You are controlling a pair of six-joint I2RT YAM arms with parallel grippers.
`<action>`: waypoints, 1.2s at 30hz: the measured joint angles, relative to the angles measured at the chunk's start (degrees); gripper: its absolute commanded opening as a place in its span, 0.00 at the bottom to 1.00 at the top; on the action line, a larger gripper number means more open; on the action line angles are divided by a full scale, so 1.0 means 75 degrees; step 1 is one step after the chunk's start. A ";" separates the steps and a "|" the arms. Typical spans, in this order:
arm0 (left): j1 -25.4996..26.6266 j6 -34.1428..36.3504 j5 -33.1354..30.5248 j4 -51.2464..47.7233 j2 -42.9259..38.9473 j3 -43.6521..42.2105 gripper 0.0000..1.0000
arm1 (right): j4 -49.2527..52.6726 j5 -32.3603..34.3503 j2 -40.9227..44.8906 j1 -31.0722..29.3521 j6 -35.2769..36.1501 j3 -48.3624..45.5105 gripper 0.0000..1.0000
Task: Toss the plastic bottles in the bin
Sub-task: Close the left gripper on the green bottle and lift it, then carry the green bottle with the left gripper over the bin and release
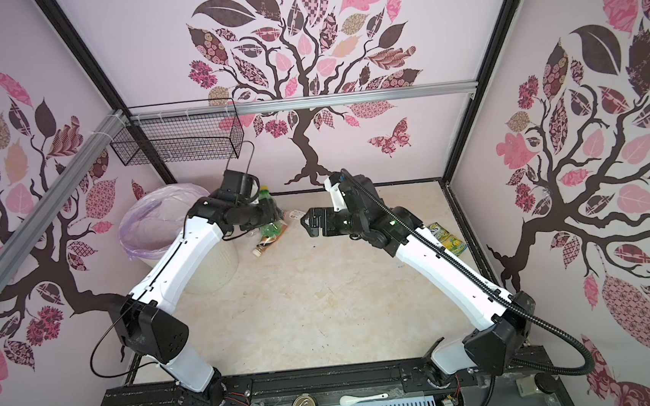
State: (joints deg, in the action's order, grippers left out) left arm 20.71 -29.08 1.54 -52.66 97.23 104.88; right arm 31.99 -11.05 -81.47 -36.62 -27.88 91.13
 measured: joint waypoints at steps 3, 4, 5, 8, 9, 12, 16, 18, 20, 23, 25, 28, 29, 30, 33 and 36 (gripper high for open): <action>-0.0256 -0.0023 -0.0102 -0.0239 0.0035 0.1035 0.60 | 0.0017 -0.0052 -0.0259 0.0000 -0.0032 0.0895 0.99; -0.0353 -0.0041 -0.0152 -0.0370 0.0067 0.1399 0.60 | 0.0009 -0.0079 -0.0382 0.0000 -0.0044 0.1204 0.99; -0.0463 -0.0061 -0.0198 -0.0484 0.0117 0.1827 0.60 | 0.0015 -0.0105 -0.0525 0.0000 -0.0061 0.1547 0.99; -0.0731 -0.0079 -0.0425 -0.0664 0.0251 0.2958 0.60 | 0.0015 -0.0172 -0.0857 0.0003 -0.0108 0.2387 1.00; -0.0807 -0.0087 -0.0527 -0.0691 0.0271 0.3296 0.60 | 0.0015 -0.0207 -0.0933 0.0000 -0.0119 0.2605 1.00; -0.0956 -0.0067 -0.0880 -0.0635 0.0259 0.4074 0.59 | 0.0012 -0.0286 -0.0994 0.0000 -0.0178 0.2958 0.99; -0.1037 0.0224 -0.1568 0.0020 -0.0134 0.4363 0.59 | 0.0017 -0.0358 -0.0991 0.0000 -0.0230 0.2978 0.99; -0.1043 0.0475 -0.1886 0.0393 -0.0428 0.4360 0.59 | 0.0047 -0.0361 -0.0991 0.0000 -0.0230 0.2894 1.00; -0.1072 0.0769 -0.2261 0.0842 -0.0807 0.4360 0.59 | 0.0076 -0.0358 -0.0991 0.0000 -0.0227 0.2844 1.00; -0.1463 0.0906 -0.2413 0.1262 -0.1279 0.4339 0.59 | 0.0119 -0.0367 -0.0991 0.0000 -0.0230 0.2841 0.99; -0.2002 0.0825 -0.2363 0.1463 -0.1565 0.4028 0.59 | 0.0119 -0.0402 -0.0994 0.0000 -0.0242 0.2841 1.00; -0.2847 0.0428 -0.2203 0.1740 -0.2162 0.2465 0.61 | 0.0117 -0.0516 -0.1017 0.0000 -0.0294 0.2841 0.99; -0.3066 0.0201 -0.2087 0.1728 -0.2326 0.1804 0.66 | 0.0114 -0.0557 -0.1040 0.0000 -0.0318 0.2841 1.00; -0.3229 0.0003 -0.1923 0.1757 -0.2442 0.1230 0.75 | 0.0108 -0.0592 -0.1067 0.0000 -0.0344 0.2841 1.00; -0.3681 -0.0621 -0.1370 0.1358 -0.2396 -0.0370 0.98 | 0.0111 -0.0685 -0.1195 0.0000 -0.0393 0.2841 0.99; -0.3780 -0.0988 -0.1061 0.0743 -0.1859 -0.0667 0.98 | 0.0128 -0.0688 -0.1271 0.0000 -0.0402 0.2838 0.99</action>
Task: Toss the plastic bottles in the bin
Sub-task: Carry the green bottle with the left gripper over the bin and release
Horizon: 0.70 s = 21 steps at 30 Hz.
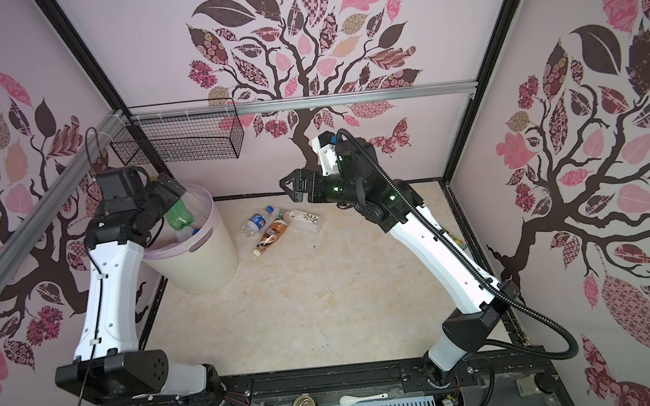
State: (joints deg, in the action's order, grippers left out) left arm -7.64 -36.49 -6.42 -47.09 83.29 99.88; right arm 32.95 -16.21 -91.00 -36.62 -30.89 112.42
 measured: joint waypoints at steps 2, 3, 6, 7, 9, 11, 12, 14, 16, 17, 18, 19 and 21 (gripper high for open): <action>0.0026 -0.0207 0.0195 -0.0224 0.0038 0.0283 0.98 | 0.0003 -0.0023 -0.0006 0.0000 -0.0023 0.0000 0.99; 0.0050 -0.0277 0.0242 -0.0373 0.0070 0.0653 0.98 | 0.0003 -0.0038 -0.0006 0.0000 -0.0032 0.0000 1.00; 0.0312 -0.0367 0.0294 -0.0224 0.0146 0.2192 0.98 | 0.0000 -0.0096 -0.0017 0.0000 -0.0082 0.0000 0.99; 0.0501 -0.0364 0.0283 -0.0117 0.0111 0.2576 0.98 | 0.0000 -0.0105 -0.0017 0.0000 -0.0085 0.0000 1.00; 0.0927 -0.0326 0.0233 0.0093 -0.0020 0.2967 0.98 | 0.0000 -0.0105 -0.0017 0.0000 -0.0087 -0.0009 0.99; 0.1396 -0.0248 0.0166 0.0178 -0.0117 0.3002 0.98 | -0.0020 -0.0099 -0.0015 0.0000 -0.0085 -0.0076 0.99; 0.1588 -0.0192 0.0117 0.0175 -0.0137 0.2990 0.98 | -0.0023 -0.0093 -0.0015 0.0003 -0.0082 -0.0122 0.99; 0.2020 -0.0050 -0.0061 0.0201 -0.0082 0.2897 0.98 | -0.0020 -0.0044 0.0009 0.0000 -0.0073 -0.0312 0.99; 0.2474 0.0152 -0.0239 0.0201 0.0090 0.2745 0.98 | 0.0023 0.0020 0.0012 0.0000 -0.0032 -0.0472 1.00; 0.2742 0.0291 -0.0341 0.0198 0.0210 0.2664 0.98 | 0.0058 0.0082 0.0012 0.0003 -0.0012 -0.0545 0.99; 0.2987 0.0417 -0.0423 0.0189 0.0332 0.2608 0.98 | 0.0085 0.0146 0.0020 0.0000 0.0015 -0.0606 0.99; 0.3244 0.0554 -0.0484 0.0187 0.0481 0.2562 0.98 | 0.0102 0.0210 0.0050 0.0003 0.0050 -0.0691 0.99; 0.3669 0.0801 -0.0568 0.0192 0.0772 0.2498 0.98 | 0.0157 0.0341 0.0137 0.0009 0.0122 -0.0839 0.99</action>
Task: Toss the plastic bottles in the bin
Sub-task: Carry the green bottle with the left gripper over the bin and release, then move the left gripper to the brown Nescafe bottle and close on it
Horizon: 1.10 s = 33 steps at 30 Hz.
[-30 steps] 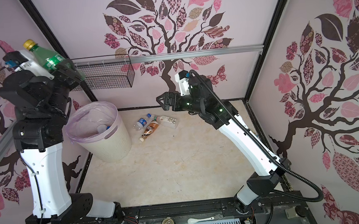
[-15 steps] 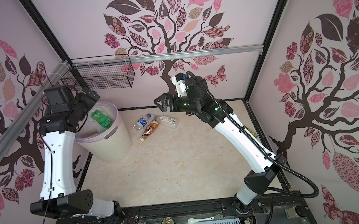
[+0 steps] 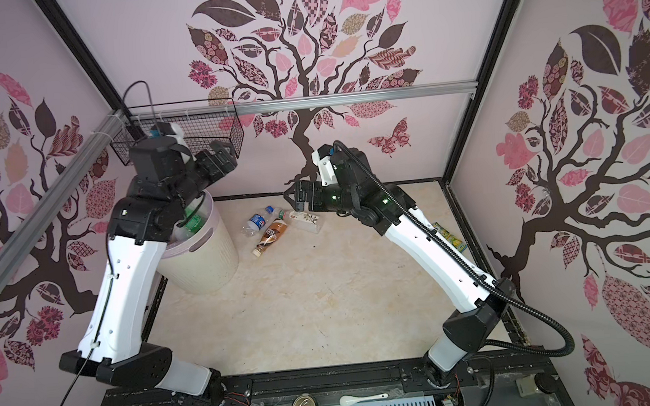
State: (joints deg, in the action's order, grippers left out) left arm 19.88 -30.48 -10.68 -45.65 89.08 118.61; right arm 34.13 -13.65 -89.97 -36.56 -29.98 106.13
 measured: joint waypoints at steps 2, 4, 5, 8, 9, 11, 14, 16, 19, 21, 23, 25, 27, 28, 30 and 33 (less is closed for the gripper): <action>0.0379 0.0207 -0.0067 0.0003 0.0271 -0.0131 0.98 | 0.0067 0.0111 0.0152 0.0044 0.0041 -0.0175 1.00; 0.0647 0.0338 -0.0117 0.0035 0.0501 -0.0271 0.98 | 0.0079 0.0140 0.0338 0.0154 0.0041 -0.0350 1.00; 0.0772 0.0405 -0.0146 0.0085 0.0627 -0.0388 0.98 | 0.0064 0.0140 0.0458 0.0251 0.0032 -0.0458 0.99; 0.1070 0.0527 -0.0289 0.0236 0.1046 -0.0662 0.98 | 0.0061 0.0146 0.0851 0.0580 0.0020 -0.0866 0.99; 0.1137 0.0536 -0.0318 0.0315 0.1204 -0.0743 0.98 | 0.0055 0.0154 0.0970 0.0673 0.0020 -0.1000 1.00; 0.1221 0.0565 -0.0385 0.0423 0.1562 -0.0956 0.98 | 0.0070 0.0204 0.1230 0.0863 0.0020 -0.1317 1.00; 0.1239 0.0641 -0.0571 0.0379 0.2221 -0.1040 0.98 | 0.0114 0.0289 0.1472 0.0982 0.0052 -0.1638 1.00; 0.1230 0.0705 -0.0708 0.0300 0.2652 -0.1032 0.98 | 0.0157 0.0350 0.1539 0.0985 0.0085 -0.1766 0.99; 0.1189 0.0766 -0.0825 -0.0003 0.3290 -0.0941 0.98 | 0.0189 0.0399 0.1539 0.0985 0.0122 -0.1874 1.00; 0.1134 0.0784 -0.0842 -0.0189 0.3640 -0.0889 0.98 | 0.0198 0.0408 0.1539 0.0985 0.0154 -0.1950 0.99; 0.1017 0.0775 -0.0825 -0.0356 0.3928 -0.0863 0.98 | 0.0216 0.0425 0.1524 0.0985 0.0195 -0.1970 0.99; 0.0851 0.0740 -0.0781 -0.0475 0.4071 -0.0857 0.98 | 0.0216 0.0434 0.1510 0.0985 0.0210 -0.1970 1.00; 0.0659 0.0723 -0.0764 -0.0545 0.4150 -0.0819 0.98 | 0.0207 0.0440 0.1466 0.0985 0.0227 -0.1970 1.00; 0.0530 0.0723 -0.0766 -0.0574 0.4202 -0.0755 0.98 | 0.0201 0.0446 0.1416 0.0985 0.0227 -0.1970 0.99; 0.0321 0.0740 -0.0769 -0.0583 0.4325 -0.0597 0.98 | 0.0184 0.0455 0.1274 0.0985 0.0230 -0.1967 1.00; 0.0035 0.0871 -0.0784 -0.0580 0.4590 -0.0332 0.98 | 0.0166 0.0463 0.1000 0.0985 0.0230 -0.1964 0.99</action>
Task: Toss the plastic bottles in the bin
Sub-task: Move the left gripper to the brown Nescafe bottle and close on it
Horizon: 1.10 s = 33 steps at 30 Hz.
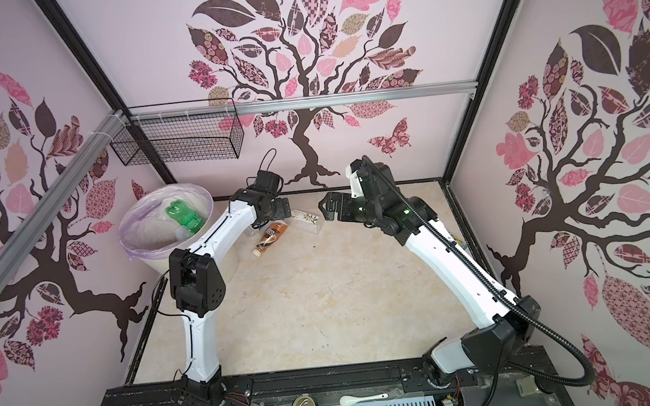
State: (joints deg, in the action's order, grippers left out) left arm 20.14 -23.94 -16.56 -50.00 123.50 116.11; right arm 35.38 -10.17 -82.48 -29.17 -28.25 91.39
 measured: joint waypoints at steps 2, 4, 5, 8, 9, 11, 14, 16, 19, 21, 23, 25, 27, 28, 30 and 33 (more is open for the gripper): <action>-0.0108 0.0058 -0.0012 0.0015 0.0198 0.0114 0.98 | 0.0003 0.0017 -0.0163 0.0000 0.0006 0.0000 1.00; -0.0154 0.0085 -0.0003 0.0023 0.0370 0.0128 0.98 | 0.0003 0.0029 -0.0259 0.0000 0.0020 0.0006 1.00; -0.0166 0.0093 0.0023 0.0020 0.0463 0.0128 0.98 | 0.0003 0.0052 -0.0306 0.0000 0.0026 0.0009 1.00; -0.0169 0.0119 0.0143 0.0020 0.0699 0.0128 0.98 | 0.0003 0.0093 -0.0414 0.0003 0.0052 0.0038 1.00; -0.0169 0.0122 0.0195 0.0023 0.0755 0.0128 0.98 | 0.0006 0.0108 -0.0449 0.0009 0.0058 0.0052 1.00; -0.0169 0.0128 0.0329 0.0026 0.0851 0.0128 0.98 | 0.0012 0.0119 -0.0560 0.0020 0.0058 0.0111 0.99; -0.0178 0.0143 0.0495 0.0029 0.0912 0.0128 0.97 | -0.0009 0.0108 -0.0699 0.0061 0.0055 0.0166 1.00; -0.0192 0.0154 0.0603 0.0041 0.0930 0.0128 0.95 | -0.0003 0.0102 -0.0758 0.0073 0.0050 0.0166 1.00; -0.0239 0.0187 0.0781 0.0082 0.0959 0.0128 0.93 | -0.0006 0.0064 -0.0848 0.0096 0.0023 0.0181 0.99; -0.0286 0.0204 0.0901 0.0131 0.1003 0.0128 0.92 | -0.0003 0.0038 -0.0901 0.0102 0.0012 0.0181 1.00; -0.0338 0.0210 0.1005 0.0146 0.1061 0.0128 0.91 | -0.0003 0.0003 -0.0950 0.0108 -0.0003 0.0181 1.00; -0.0385 0.0210 0.1099 0.0154 0.1119 0.0128 0.90 | -0.0003 -0.0020 -0.0985 0.0122 -0.0009 0.0181 0.99; -0.0414 0.0207 0.1209 0.0157 0.1172 0.0125 0.89 | -0.0003 -0.0044 -0.1000 0.0149 -0.0012 0.0181 1.00; -0.0434 0.0207 0.1250 0.0166 0.1189 0.0125 0.89 | -0.0003 -0.0052 -0.1003 0.0163 -0.0017 0.0181 0.99; -0.0455 0.0207 0.1311 0.0175 0.1215 0.0125 0.88 | -0.0003 -0.0076 -0.1005 0.0195 -0.0035 0.0181 0.99; -0.0466 0.0201 0.1440 0.0192 0.1256 0.0125 0.86 | -0.0003 -0.0128 -0.1003 0.0236 -0.0055 0.0181 1.00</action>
State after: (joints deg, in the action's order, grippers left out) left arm 16.64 -22.44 -5.76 -48.56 132.92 117.05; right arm 35.35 -11.14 -90.00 -27.40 -28.67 92.75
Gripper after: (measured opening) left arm 0.871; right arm 0.995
